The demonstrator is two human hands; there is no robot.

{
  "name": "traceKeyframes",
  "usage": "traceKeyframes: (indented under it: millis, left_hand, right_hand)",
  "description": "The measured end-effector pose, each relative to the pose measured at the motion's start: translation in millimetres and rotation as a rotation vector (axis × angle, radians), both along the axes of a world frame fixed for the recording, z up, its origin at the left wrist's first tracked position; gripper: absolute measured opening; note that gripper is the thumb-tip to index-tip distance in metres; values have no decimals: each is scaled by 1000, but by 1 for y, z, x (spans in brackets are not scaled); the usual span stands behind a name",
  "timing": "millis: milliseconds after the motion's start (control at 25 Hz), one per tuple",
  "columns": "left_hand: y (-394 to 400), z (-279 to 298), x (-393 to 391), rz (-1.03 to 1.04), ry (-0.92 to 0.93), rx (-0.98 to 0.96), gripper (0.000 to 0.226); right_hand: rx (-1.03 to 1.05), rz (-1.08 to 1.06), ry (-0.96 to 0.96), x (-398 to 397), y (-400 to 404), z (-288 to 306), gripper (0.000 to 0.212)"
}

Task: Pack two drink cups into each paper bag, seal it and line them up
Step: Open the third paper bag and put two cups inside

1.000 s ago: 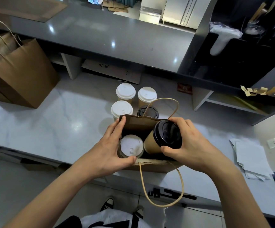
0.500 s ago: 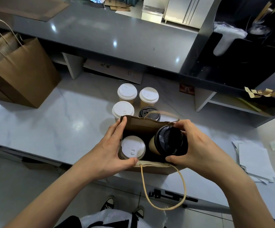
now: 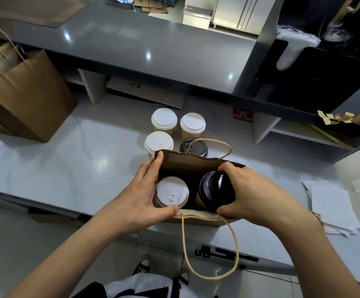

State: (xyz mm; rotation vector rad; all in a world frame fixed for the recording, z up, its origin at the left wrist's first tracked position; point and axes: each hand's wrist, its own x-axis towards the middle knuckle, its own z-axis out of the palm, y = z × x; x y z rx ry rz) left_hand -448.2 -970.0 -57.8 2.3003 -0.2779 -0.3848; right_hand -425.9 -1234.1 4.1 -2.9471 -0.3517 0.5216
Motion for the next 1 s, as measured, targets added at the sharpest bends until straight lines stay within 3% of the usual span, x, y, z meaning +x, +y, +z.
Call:
traceKeyframes:
  millis: [320,560,840,1000]
  left_hand:
    - [3,0,-2,9,0,2,118]
    - [2,0,-3,-2,2,-13,118]
    - [3,-1,-2,-17,-4,-18,118]
    - [3,-2,-1,-25,-6,-26,118]
  right_hand:
    - [-187,100,-11,14,21,-25,59]
    - [-283,145,-96,17,27,-40,73]
    - [-416,144,-120,20,34,-44,47]
    - [-475,152,-120,19,36,-47,48]
